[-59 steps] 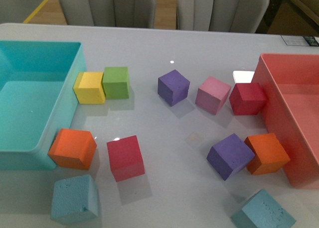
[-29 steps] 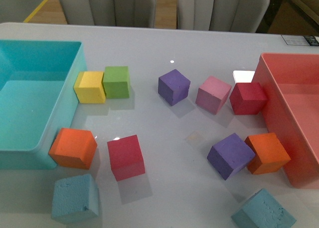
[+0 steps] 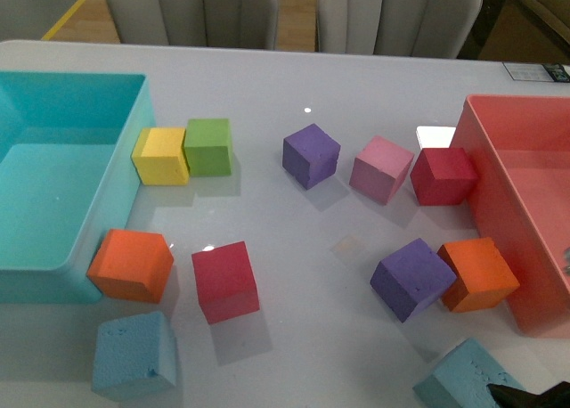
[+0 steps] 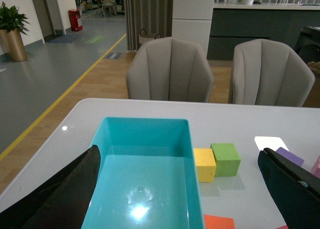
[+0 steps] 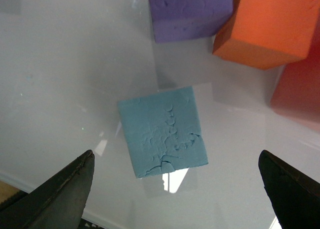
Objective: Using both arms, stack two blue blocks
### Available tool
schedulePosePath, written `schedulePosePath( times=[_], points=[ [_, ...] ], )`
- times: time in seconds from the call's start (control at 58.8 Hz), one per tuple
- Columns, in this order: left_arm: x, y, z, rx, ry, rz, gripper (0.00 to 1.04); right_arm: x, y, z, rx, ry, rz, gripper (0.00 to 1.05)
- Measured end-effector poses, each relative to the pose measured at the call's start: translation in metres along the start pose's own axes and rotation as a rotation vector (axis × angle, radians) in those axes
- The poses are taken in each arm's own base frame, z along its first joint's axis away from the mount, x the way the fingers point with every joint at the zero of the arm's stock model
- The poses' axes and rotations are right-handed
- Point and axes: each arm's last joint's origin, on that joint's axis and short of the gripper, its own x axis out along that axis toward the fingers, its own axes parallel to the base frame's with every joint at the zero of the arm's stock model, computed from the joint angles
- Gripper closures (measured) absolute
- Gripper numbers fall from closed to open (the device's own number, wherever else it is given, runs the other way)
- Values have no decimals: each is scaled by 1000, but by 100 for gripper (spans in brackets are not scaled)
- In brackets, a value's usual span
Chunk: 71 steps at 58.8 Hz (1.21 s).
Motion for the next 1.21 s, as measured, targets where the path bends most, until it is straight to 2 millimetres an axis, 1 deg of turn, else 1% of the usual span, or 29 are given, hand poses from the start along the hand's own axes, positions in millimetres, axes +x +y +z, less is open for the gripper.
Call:
schedulePosePath(
  times=[0.306, 0.511, 0.545, 0.664, 0.698, 0.766, 0.783, 0.868, 0.919, 1.004, 1.106, 1.157, 1.191, 1.208],
  points=[
    [0, 0, 0, 0, 0, 0, 9, 39, 0, 6, -36, 82, 5, 9],
    [0, 0, 0, 0, 0, 0, 9, 55, 2, 0, -40, 153, 26, 9],
    [0, 0, 0, 0, 0, 0, 9, 56, 2, 0, -41, 158, 27, 12],
    [0, 0, 0, 0, 0, 0, 9, 58, 3, -1, -48, 169, 31, 31],
    [0, 0, 0, 0, 0, 0, 9, 58, 4, -1, -49, 169, 32, 34],
    [0, 0, 0, 0, 0, 0, 9, 58, 4, -1, -53, 169, 33, 44],
    [0, 0, 0, 0, 0, 0, 9, 57, 4, 0, -54, 169, 33, 47],
    [0, 0, 0, 0, 0, 0, 9, 51, 4, 0, -64, 161, 34, 55],
    [0, 0, 0, 0, 0, 0, 9, 41, 5, 4, -72, 142, 47, 58],
    [0, 0, 0, 0, 0, 0, 9, 23, 9, 15, -87, 98, 78, 60],
    [0, 0, 0, 0, 0, 0, 9, -2, 13, 36, -110, 9, 110, 61],
    [0, 0, 0, 0, 0, 0, 9, -14, 15, 53, -117, -56, 116, 61],
    [0, 0, 0, 0, 0, 0, 9, -17, 15, 60, -120, -80, 114, 61],
    [0, 0, 0, 0, 0, 0, 9, -20, 15, 69, -123, -104, 112, 62]
  ],
)
